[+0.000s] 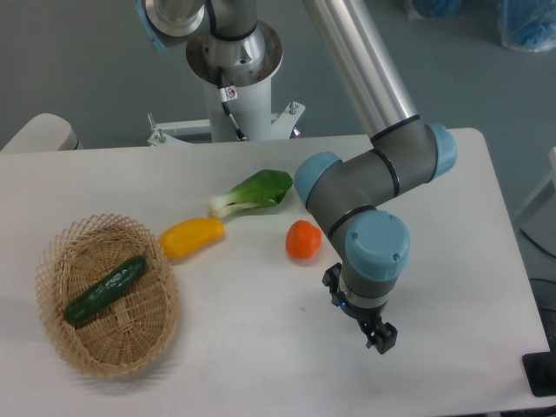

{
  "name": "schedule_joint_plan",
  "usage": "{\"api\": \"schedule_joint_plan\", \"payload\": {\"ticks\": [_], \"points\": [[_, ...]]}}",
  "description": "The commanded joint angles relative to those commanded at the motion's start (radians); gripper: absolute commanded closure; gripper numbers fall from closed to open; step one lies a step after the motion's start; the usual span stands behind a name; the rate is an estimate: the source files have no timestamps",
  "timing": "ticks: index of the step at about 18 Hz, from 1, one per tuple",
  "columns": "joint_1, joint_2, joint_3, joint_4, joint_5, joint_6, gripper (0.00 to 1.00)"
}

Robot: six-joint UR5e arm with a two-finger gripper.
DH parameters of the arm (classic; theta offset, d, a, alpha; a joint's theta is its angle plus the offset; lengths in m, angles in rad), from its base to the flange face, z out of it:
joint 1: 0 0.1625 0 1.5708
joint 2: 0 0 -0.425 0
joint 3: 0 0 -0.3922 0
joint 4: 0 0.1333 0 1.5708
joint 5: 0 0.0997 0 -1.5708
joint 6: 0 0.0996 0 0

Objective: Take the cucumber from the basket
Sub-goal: 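Move the gripper over the wicker basket toward the green cucumber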

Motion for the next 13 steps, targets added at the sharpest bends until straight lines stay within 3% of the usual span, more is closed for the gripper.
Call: {"api": "schedule_joint_plan", "payload": {"ticks": [7, 13], "points": [[-0.017, 0.012, -0.018, -0.002, 0.002, -0.021, 0.00], [-0.086, 0.031, -0.037, -0.008, 0.000, -0.190, 0.00]]}}
